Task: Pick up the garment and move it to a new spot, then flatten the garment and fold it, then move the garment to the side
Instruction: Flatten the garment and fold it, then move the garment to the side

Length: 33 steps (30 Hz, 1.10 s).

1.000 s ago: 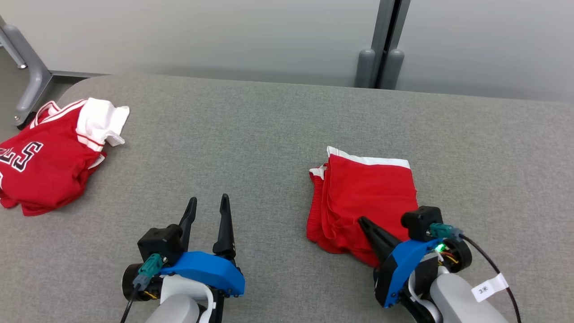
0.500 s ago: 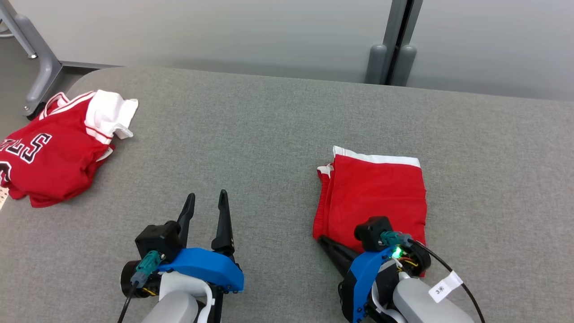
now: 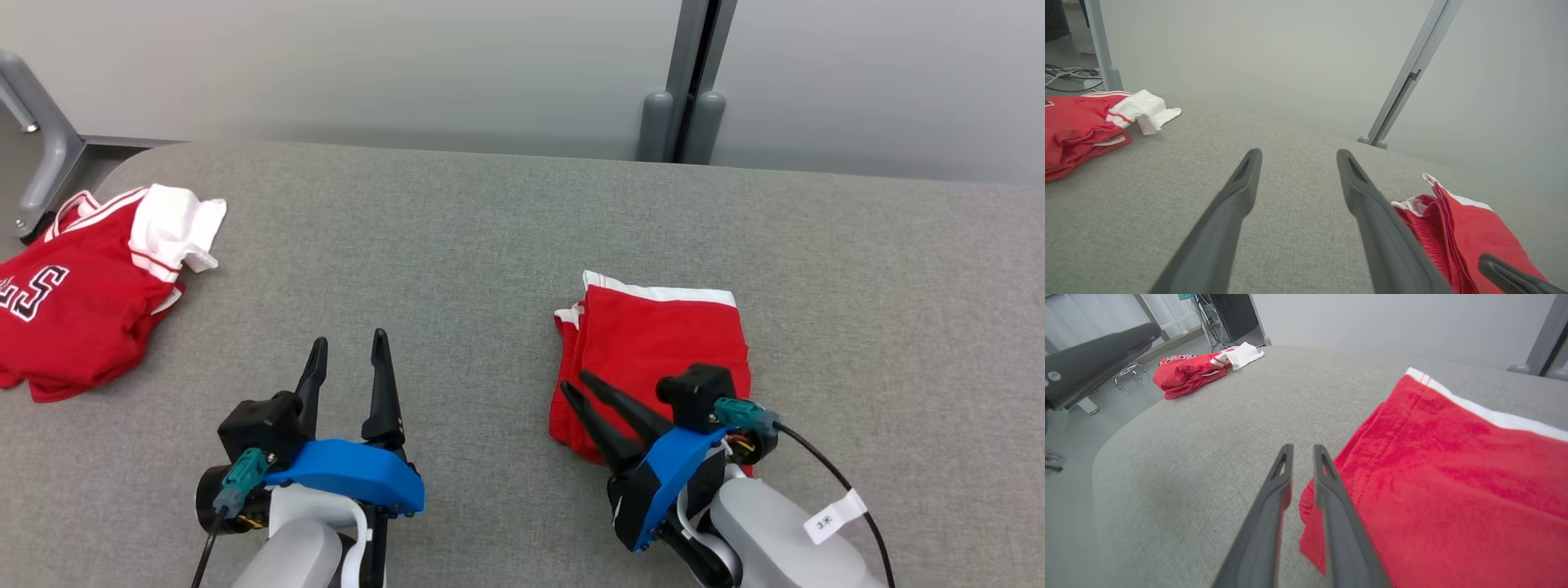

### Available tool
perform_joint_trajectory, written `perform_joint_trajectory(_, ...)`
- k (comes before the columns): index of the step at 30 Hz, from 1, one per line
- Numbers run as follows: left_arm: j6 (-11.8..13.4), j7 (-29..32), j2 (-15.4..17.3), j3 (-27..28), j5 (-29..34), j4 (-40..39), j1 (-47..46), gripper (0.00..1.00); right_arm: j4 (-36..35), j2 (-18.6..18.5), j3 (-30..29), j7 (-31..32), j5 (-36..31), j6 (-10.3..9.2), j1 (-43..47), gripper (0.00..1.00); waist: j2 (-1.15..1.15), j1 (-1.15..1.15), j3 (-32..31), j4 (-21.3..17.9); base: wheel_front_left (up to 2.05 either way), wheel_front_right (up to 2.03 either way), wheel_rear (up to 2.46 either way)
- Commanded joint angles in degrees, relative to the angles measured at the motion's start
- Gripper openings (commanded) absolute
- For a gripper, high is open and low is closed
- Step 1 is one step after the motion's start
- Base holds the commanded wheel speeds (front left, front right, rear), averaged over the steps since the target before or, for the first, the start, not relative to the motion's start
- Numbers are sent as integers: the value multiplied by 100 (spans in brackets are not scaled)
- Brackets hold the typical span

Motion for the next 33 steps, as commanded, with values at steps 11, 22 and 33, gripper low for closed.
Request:
perform_joint_trajectory(11,-67,-26,28,91,327,79,-46,100,-301,-62,-1555,-367,-497,1,325,100,0,0,-382,-366,0,0,0)
perform_joint_trajectory(22,-178,-27,-121,96,384,359,327,100,-1030,203,-3480,-412,-1731,1,1528,100,0,0,-702,-496,0,0,0)
perform_joint_trajectory(33,-264,-27,-79,175,458,620,697,100,-1965,280,-3967,-281,-1868,1,2395,100,0,0,-777,-530,0,0,0)
